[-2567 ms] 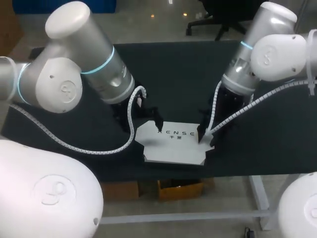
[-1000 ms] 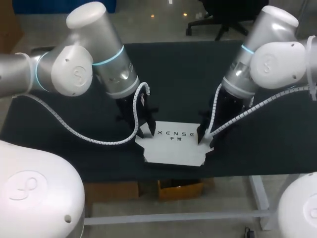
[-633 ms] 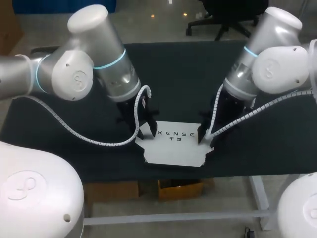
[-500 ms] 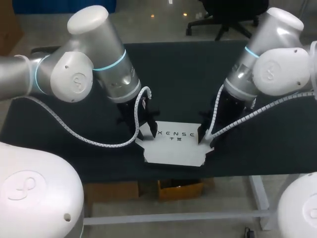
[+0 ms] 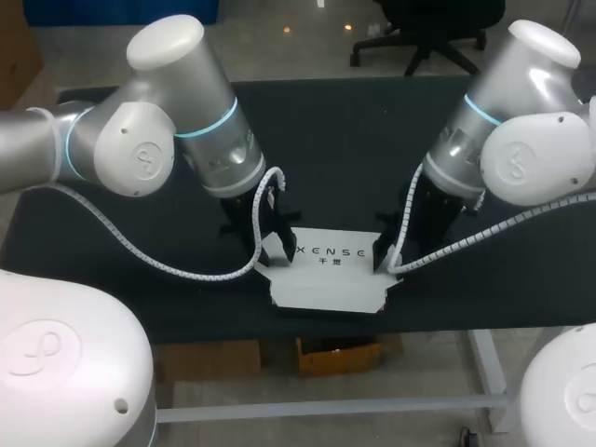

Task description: Assemble the packaging by folding the flat box into shape, placing the metal phone stand inside, and closing the box properly

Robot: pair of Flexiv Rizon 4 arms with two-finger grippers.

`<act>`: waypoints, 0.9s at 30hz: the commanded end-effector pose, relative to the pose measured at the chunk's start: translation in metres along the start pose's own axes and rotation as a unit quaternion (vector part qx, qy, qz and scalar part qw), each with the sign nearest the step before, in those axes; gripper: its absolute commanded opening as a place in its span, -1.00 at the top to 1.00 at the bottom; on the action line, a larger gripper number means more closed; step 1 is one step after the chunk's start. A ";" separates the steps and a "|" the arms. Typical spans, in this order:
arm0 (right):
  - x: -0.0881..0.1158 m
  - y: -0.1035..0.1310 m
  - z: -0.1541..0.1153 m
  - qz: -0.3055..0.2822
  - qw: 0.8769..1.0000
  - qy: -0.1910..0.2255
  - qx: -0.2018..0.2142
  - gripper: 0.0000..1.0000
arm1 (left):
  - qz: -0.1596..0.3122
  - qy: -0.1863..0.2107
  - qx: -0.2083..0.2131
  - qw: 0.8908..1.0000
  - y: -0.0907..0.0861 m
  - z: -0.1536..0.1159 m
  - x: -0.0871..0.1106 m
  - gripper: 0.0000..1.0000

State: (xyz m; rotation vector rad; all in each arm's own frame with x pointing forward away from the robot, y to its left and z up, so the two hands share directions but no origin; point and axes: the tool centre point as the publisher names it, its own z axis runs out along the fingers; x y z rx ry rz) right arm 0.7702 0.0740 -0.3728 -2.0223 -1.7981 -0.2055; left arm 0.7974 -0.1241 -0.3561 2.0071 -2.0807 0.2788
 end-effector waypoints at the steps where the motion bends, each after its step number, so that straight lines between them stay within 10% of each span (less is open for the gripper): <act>1: -0.002 -0.002 0.001 0.001 1.000 0.002 -0.004 0.04 | -0.002 -0.003 0.002 1.000 0.000 0.002 0.002 -0.02; 9: 0.000 -0.002 -0.004 0.002 1.000 0.004 -0.001 -0.17 | -0.004 -0.007 0.009 1.000 0.000 0.001 0.004 0.02; 27: 0.000 -0.002 -0.004 0.002 1.000 0.004 -0.001 0.04 | -0.004 -0.007 0.009 1.000 0.000 0.001 0.004 0.10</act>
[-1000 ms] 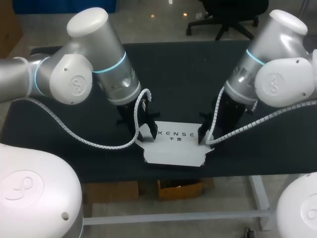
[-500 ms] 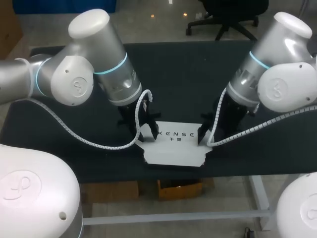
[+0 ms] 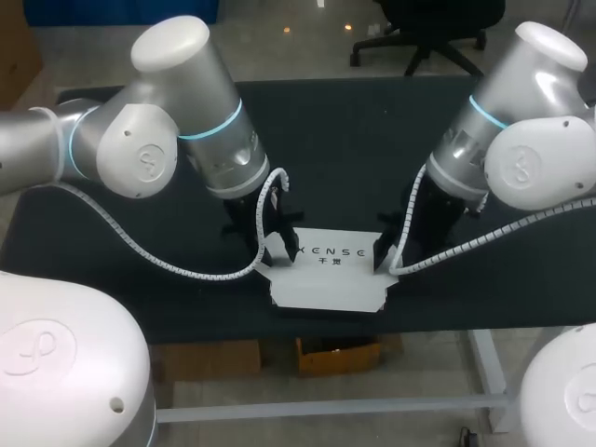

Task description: Assemble the packaging by folding the flat box into shape, placing the metal phone stand inside, and closing the box properly

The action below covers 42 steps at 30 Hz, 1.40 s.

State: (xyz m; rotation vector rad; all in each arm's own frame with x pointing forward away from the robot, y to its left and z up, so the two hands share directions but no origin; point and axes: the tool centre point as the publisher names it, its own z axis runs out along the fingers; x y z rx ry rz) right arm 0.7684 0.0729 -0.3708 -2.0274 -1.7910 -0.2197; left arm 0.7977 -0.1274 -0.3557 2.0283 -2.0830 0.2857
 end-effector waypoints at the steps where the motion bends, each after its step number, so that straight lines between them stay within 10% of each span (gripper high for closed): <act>1: 0.000 0.000 -0.002 0.000 1.000 0.000 0.003 0.04 | 0.000 -0.003 0.001 1.000 0.001 0.000 0.001 0.07; 42: -0.001 -0.001 0.003 -0.020 0.999 0.005 -0.051 0.13 | 0.007 0.002 0.021 1.000 0.004 0.003 -0.006 0.02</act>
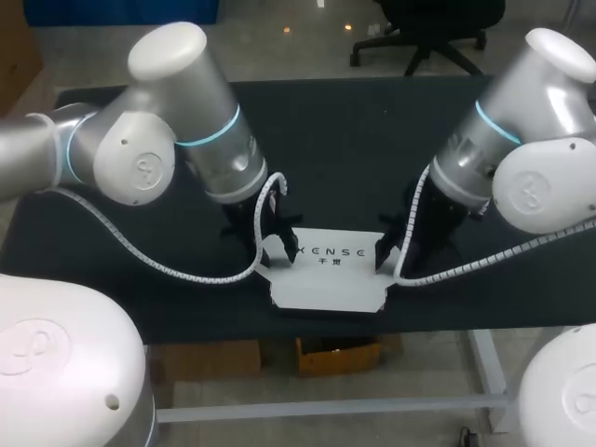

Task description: Assemble the packaging by folding the flat box into shape, placing the metal phone stand inside, and closing the box properly

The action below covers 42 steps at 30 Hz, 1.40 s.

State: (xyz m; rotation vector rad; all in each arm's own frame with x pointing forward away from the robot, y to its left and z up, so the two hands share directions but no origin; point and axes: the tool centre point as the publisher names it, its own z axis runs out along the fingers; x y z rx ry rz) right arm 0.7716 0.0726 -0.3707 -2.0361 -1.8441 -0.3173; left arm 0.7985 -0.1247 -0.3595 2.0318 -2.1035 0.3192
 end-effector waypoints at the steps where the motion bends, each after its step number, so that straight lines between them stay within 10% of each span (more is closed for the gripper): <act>1: -0.001 -0.005 0.004 0.001 1.000 -0.002 -0.015 0.12 | 0.001 0.001 0.008 1.000 0.005 0.000 -0.002 0.02; 42: -0.013 -0.002 0.019 0.017 0.996 0.061 -0.063 0.18 | 0.013 0.023 0.021 0.999 0.008 0.008 -0.007 0.00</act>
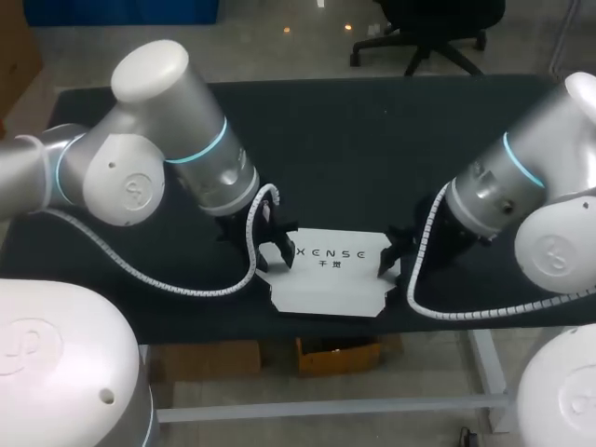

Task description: Assemble the packaging by folding the flat box into shape, placing the metal phone stand inside, and closing the box properly

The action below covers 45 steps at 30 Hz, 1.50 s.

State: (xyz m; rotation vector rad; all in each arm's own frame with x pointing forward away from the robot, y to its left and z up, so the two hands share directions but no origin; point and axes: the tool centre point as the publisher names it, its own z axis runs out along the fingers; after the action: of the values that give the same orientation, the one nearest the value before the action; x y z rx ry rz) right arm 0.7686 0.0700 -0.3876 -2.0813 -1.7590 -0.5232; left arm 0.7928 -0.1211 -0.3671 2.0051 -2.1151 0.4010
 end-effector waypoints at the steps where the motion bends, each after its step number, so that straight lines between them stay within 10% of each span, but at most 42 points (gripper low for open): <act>1: -0.004 -0.002 0.004 -0.002 1.000 0.008 -0.007 0.18 | 0.001 0.004 0.003 1.000 0.003 0.002 -0.002 0.01; 45: 0.000 0.007 0.009 -0.021 0.998 0.052 -0.030 0.22 | 0.016 0.043 0.000 0.999 0.002 0.007 0.000 0.02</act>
State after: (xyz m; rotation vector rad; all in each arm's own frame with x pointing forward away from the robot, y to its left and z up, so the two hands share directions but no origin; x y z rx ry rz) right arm 0.7771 0.0763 -0.3905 -2.0416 -1.7656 -0.6657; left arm 0.7915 -0.1251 -0.3687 1.9303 -2.1036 0.4681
